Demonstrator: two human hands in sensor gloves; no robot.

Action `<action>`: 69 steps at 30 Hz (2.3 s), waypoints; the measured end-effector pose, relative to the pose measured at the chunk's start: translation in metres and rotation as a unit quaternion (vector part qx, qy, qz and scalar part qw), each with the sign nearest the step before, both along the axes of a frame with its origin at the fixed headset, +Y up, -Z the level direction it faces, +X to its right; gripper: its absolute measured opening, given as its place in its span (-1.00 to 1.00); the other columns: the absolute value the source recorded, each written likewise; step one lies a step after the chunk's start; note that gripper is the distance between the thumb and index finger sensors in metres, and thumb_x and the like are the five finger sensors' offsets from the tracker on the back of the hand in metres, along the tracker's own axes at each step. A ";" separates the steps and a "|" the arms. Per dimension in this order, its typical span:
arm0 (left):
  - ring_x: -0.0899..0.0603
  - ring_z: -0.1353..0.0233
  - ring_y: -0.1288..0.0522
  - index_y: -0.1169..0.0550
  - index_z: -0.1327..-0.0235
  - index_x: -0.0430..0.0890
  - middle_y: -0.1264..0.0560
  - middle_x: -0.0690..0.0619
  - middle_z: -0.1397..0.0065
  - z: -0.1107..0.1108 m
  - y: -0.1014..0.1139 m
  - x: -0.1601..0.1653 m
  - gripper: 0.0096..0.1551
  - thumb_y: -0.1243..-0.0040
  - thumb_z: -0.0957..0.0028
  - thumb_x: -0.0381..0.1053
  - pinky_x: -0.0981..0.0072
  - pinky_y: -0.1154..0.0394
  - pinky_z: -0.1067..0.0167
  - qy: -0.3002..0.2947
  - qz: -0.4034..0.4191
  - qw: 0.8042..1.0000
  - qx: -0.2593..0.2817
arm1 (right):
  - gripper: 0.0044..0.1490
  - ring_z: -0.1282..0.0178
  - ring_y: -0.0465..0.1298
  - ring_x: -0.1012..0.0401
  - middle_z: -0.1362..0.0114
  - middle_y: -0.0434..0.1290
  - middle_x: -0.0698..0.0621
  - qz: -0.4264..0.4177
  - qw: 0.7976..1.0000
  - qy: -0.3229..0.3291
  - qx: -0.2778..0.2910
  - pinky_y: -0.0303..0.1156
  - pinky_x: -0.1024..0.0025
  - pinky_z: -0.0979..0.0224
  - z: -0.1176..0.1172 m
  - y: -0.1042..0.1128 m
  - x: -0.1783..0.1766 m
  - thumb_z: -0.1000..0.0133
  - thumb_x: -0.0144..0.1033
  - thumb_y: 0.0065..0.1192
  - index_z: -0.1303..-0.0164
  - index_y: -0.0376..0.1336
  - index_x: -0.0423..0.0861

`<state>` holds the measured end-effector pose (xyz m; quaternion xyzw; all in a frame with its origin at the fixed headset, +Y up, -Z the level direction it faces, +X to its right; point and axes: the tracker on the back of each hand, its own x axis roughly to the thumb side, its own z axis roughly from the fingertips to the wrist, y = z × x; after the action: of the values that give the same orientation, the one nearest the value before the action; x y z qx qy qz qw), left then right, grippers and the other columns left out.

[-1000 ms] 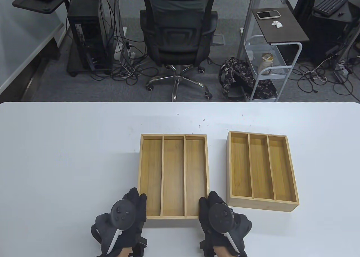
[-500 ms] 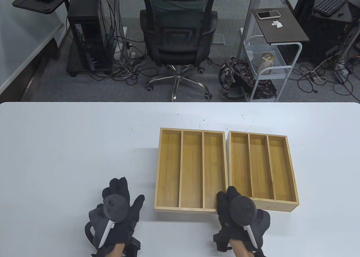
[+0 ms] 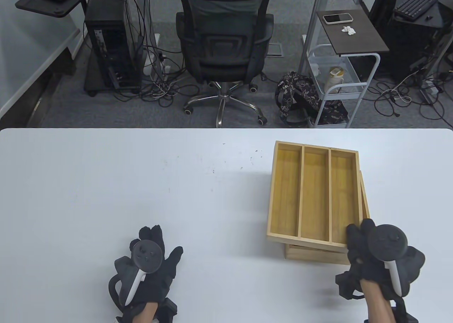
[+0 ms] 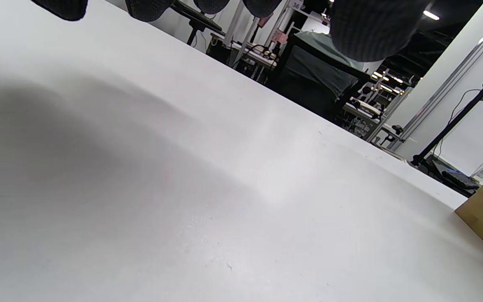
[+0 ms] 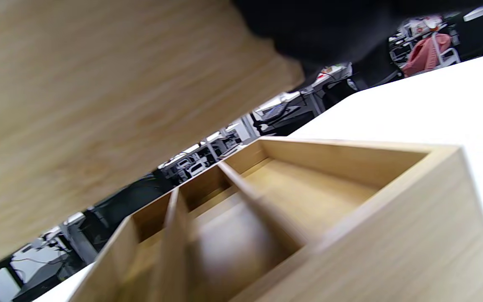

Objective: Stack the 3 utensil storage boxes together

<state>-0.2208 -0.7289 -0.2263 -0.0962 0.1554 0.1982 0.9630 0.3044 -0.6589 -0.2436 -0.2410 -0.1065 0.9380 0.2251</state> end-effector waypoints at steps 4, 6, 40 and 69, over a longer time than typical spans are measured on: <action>-0.28 -0.86 -0.02 0.06 -0.75 0.28 0.12 0.12 -0.87 0.001 0.000 0.000 0.02 0.02 -0.10 0.55 -0.41 -0.14 -0.60 0.002 -0.005 1.000 -0.003 | -0.48 0.60 0.53 0.16 0.14 0.61 -0.29 0.006 1.000 -0.006 -0.023 0.57 0.27 0.57 -0.004 -0.007 0.024 -0.20 -0.21 0.38 -0.19 0.40 -0.31; -0.28 -0.86 -0.02 0.06 -0.75 0.28 0.12 0.12 -0.87 0.000 -0.001 0.001 0.01 0.02 -0.10 0.55 -0.41 -0.14 -0.60 0.001 -0.005 1.000 -0.010 | -0.48 0.60 0.53 0.16 0.14 0.61 -0.29 0.008 0.999 -0.009 -0.030 0.57 0.27 0.57 -0.006 -0.012 0.029 -0.20 -0.21 0.39 -0.19 0.40 -0.30; -0.27 -0.86 0.01 0.08 -0.74 0.28 0.15 0.10 -0.87 0.004 0.015 0.025 0.01 0.02 -0.11 0.54 -0.42 -0.10 -0.60 -0.036 -0.049 0.998 0.025 | 0.03 -0.56 0.20 -0.43 -0.76 0.05 -0.42 0.101 0.990 0.063 0.071 0.26 -0.53 -0.37 0.013 0.022 -0.099 -0.23 0.36 0.04 -0.70 -0.02 -0.12; -0.29 -0.85 0.05 0.07 -0.74 0.27 0.13 0.06 -0.87 0.016 0.021 0.039 0.00 0.02 -0.12 0.52 -0.42 -0.07 -0.60 -0.064 -0.043 0.996 0.047 | 0.09 -0.68 -0.02 -0.39 -0.81 -0.09 -0.39 0.126 0.963 0.220 0.091 0.04 -0.58 -0.47 0.039 -0.042 -0.211 -0.19 0.47 -0.08 -0.72 -0.06 -0.07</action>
<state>-0.1820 -0.7076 -0.2100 -0.0565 0.0879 0.1567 0.9821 0.0934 -0.7012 -0.2043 0.0084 -0.1691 0.9750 0.1437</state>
